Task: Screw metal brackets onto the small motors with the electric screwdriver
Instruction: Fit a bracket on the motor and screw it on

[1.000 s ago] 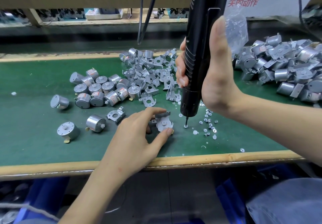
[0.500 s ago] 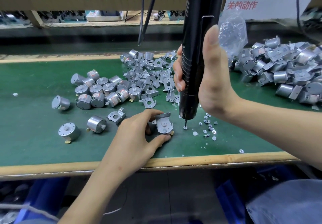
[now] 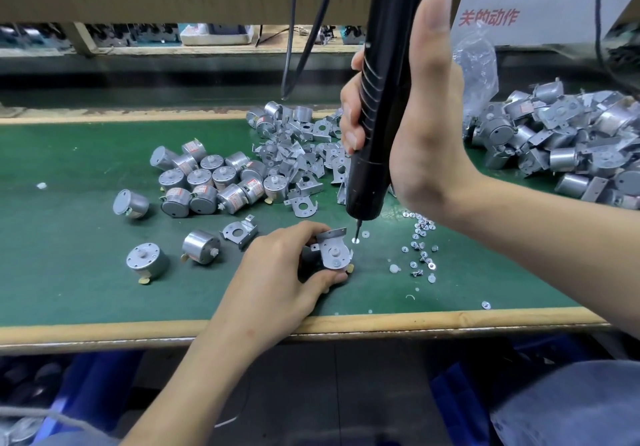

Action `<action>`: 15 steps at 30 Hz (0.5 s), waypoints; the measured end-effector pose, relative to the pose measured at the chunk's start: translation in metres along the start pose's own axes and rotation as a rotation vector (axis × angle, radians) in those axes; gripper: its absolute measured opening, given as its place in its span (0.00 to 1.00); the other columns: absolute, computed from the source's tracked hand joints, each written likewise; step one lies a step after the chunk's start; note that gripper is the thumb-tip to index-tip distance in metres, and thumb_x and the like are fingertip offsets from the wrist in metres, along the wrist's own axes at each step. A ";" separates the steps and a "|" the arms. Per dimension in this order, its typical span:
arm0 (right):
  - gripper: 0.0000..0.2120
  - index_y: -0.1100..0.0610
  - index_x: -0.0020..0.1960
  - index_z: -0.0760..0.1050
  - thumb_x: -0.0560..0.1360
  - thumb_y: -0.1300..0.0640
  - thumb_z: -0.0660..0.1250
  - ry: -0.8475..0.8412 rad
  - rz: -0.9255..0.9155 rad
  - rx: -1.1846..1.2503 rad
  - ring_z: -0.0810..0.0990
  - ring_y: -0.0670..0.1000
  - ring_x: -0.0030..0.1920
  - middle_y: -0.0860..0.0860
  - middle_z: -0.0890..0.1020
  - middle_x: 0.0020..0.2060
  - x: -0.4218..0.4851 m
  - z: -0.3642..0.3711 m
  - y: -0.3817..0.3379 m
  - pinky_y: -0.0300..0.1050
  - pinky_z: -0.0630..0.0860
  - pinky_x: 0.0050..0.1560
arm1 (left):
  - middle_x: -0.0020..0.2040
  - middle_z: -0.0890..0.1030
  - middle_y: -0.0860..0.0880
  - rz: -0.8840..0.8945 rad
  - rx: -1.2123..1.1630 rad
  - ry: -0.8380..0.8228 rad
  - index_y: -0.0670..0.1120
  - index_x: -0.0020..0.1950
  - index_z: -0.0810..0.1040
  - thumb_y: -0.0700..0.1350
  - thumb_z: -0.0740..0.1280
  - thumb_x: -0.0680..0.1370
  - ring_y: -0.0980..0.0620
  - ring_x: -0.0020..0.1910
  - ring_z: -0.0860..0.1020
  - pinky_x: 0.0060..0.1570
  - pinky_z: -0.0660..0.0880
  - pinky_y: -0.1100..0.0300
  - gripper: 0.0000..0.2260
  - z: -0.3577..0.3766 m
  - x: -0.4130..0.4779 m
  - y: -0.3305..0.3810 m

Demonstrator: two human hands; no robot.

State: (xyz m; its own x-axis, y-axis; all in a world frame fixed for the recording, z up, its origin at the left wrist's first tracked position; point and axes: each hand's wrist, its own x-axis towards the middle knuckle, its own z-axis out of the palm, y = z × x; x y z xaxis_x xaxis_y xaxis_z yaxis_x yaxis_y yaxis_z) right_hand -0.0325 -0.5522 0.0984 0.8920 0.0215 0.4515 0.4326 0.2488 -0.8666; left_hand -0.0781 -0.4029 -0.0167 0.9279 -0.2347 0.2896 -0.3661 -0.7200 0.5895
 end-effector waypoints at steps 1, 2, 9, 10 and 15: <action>0.27 0.64 0.46 0.71 0.79 0.41 0.50 0.008 -0.001 0.003 0.70 0.54 0.24 0.56 0.73 0.27 0.001 0.001 -0.001 0.47 0.68 0.28 | 0.41 0.76 0.64 0.003 0.002 0.000 0.55 0.59 0.78 0.56 0.76 0.71 0.65 0.40 0.73 0.41 0.66 0.72 0.19 0.000 0.000 0.000; 0.26 0.63 0.46 0.70 0.79 0.41 0.49 0.013 -0.005 0.007 0.70 0.54 0.24 0.57 0.72 0.27 0.002 0.002 -0.002 0.48 0.68 0.28 | 0.41 0.75 0.66 0.005 0.004 0.000 0.55 0.59 0.78 0.55 0.76 0.71 0.66 0.40 0.73 0.41 0.66 0.73 0.19 0.000 0.000 0.000; 0.24 0.63 0.48 0.69 0.79 0.42 0.50 0.007 -0.006 0.049 0.69 0.54 0.25 0.56 0.73 0.27 0.005 0.011 0.000 0.45 0.68 0.28 | 0.43 0.73 0.70 0.015 0.003 0.004 0.52 0.60 0.79 0.53 0.77 0.71 0.72 0.41 0.72 0.44 0.65 0.77 0.20 -0.001 0.000 0.003; 0.24 0.63 0.48 0.69 0.79 0.42 0.51 0.003 -0.005 0.052 0.69 0.53 0.25 0.56 0.73 0.27 0.005 0.012 0.000 0.44 0.68 0.27 | 0.44 0.73 0.69 0.016 0.005 0.005 0.52 0.61 0.78 0.53 0.77 0.71 0.72 0.41 0.72 0.45 0.65 0.77 0.20 -0.001 -0.001 0.003; 0.24 0.63 0.47 0.71 0.79 0.42 0.51 -0.007 0.003 0.057 0.70 0.53 0.24 0.55 0.73 0.26 0.005 0.016 0.006 0.43 0.68 0.27 | 0.51 0.80 0.60 0.021 0.016 0.011 0.51 0.62 0.79 0.53 0.77 0.71 0.64 0.46 0.73 0.48 0.66 0.72 0.21 -0.001 -0.001 0.004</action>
State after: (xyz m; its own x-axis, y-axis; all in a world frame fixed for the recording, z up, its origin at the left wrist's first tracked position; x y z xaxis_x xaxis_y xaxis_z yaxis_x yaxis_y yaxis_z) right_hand -0.0270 -0.5354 0.0986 0.8924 0.0287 0.4504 0.4215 0.3035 -0.8545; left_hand -0.0806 -0.4046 -0.0140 0.9190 -0.2431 0.3103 -0.3847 -0.7251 0.5713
